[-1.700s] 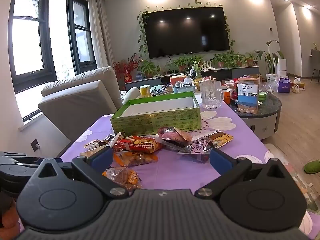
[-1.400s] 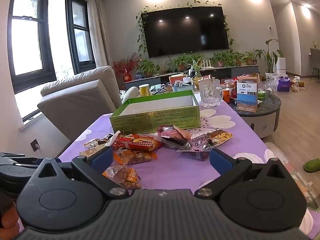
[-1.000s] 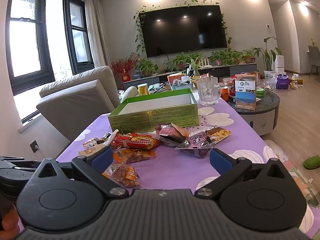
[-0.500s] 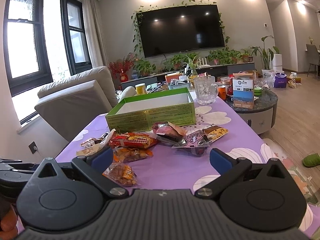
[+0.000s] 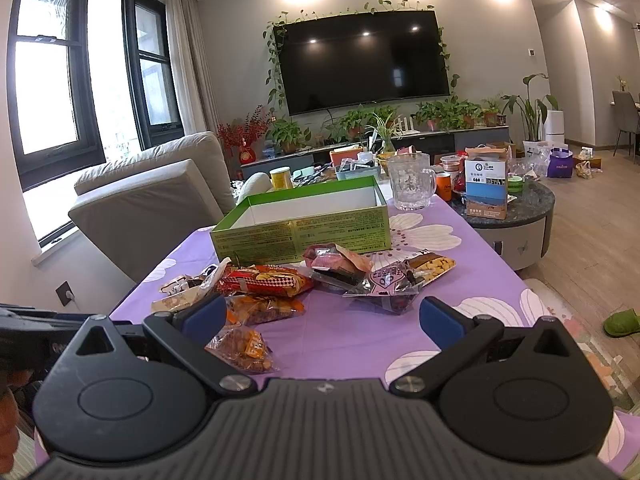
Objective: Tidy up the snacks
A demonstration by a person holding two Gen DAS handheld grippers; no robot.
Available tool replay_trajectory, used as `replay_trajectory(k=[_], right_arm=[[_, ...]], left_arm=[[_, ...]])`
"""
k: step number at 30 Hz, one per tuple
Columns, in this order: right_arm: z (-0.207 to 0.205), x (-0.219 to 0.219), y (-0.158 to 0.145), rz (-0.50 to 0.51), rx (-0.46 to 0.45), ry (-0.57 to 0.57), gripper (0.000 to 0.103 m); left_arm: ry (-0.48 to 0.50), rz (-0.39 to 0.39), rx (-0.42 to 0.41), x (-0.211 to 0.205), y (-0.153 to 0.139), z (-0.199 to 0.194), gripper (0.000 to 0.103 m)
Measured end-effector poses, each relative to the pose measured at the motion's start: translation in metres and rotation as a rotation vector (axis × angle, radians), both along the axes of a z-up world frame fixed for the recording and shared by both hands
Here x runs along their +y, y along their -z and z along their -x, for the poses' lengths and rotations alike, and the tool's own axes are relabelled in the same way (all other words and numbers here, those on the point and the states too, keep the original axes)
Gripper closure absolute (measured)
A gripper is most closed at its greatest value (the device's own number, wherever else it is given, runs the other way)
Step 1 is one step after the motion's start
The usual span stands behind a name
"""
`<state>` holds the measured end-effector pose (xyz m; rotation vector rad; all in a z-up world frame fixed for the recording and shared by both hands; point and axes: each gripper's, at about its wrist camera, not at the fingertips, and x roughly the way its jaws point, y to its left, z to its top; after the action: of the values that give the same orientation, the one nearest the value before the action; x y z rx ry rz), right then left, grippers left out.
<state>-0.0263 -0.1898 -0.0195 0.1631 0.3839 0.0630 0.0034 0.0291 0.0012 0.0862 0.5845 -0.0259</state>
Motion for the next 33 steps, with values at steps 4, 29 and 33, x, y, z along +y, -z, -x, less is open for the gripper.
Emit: replay_trajectory(k=[4, 29, 33], right_arm=[[0.0, 0.0, -0.001, 0.007, -0.001, -0.004, 0.044], [-0.021, 0.058, 0.021, 0.137, 0.123, -0.36, 0.044], [-0.026, 0.084, 0.03, 0.221, 0.116, -0.47, 0.044]], left_arm=[[0.02, 0.013, 0.019, 0.01, 0.0, -0.004, 0.07], [0.021, 0.035, 0.129, 0.068, 0.037, -0.037, 0.071], [-0.009, 0.057, 0.144, 0.075, 0.04, -0.059, 0.071]])
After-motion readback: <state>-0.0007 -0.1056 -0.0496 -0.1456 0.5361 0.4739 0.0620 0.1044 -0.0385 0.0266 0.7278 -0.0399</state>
